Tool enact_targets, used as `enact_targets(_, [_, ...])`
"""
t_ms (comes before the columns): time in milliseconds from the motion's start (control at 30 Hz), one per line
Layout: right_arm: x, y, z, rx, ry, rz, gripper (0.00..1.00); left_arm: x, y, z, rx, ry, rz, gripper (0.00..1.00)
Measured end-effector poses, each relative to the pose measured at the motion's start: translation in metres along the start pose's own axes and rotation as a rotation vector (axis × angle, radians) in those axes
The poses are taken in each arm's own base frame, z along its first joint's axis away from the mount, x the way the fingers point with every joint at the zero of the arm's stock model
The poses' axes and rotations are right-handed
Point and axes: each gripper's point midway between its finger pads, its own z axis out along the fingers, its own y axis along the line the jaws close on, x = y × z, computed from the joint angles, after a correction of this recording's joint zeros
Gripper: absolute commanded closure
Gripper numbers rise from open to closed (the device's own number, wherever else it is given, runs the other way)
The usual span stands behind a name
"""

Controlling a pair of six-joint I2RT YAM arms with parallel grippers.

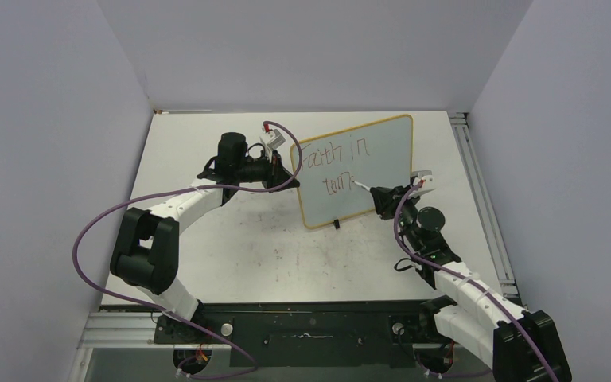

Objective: Write a sentence on the whiteboard

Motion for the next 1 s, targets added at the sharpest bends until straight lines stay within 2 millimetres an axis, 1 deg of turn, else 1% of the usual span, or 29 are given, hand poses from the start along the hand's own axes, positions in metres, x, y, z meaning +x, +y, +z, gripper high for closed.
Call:
enact_targets(467, [-0.004, -0.003, 0.002, 0.018, -0.012, -0.007, 0.95, -0.001, 0.000, 0.000, 0.000, -0.002, 0.002, 1.00])
enact_targets(700, [-0.014, 0.000, 0.005, 0.007, -0.041, -0.009, 0.95, -0.001, 0.000, 0.000, 0.001, -0.001, 0.002, 1.00])
enact_targets(1000, [-0.017, 0.002, 0.006, 0.004, -0.048, -0.009, 0.95, -0.001, 0.000, 0.000, 0.001, -0.001, 0.002, 1.00])
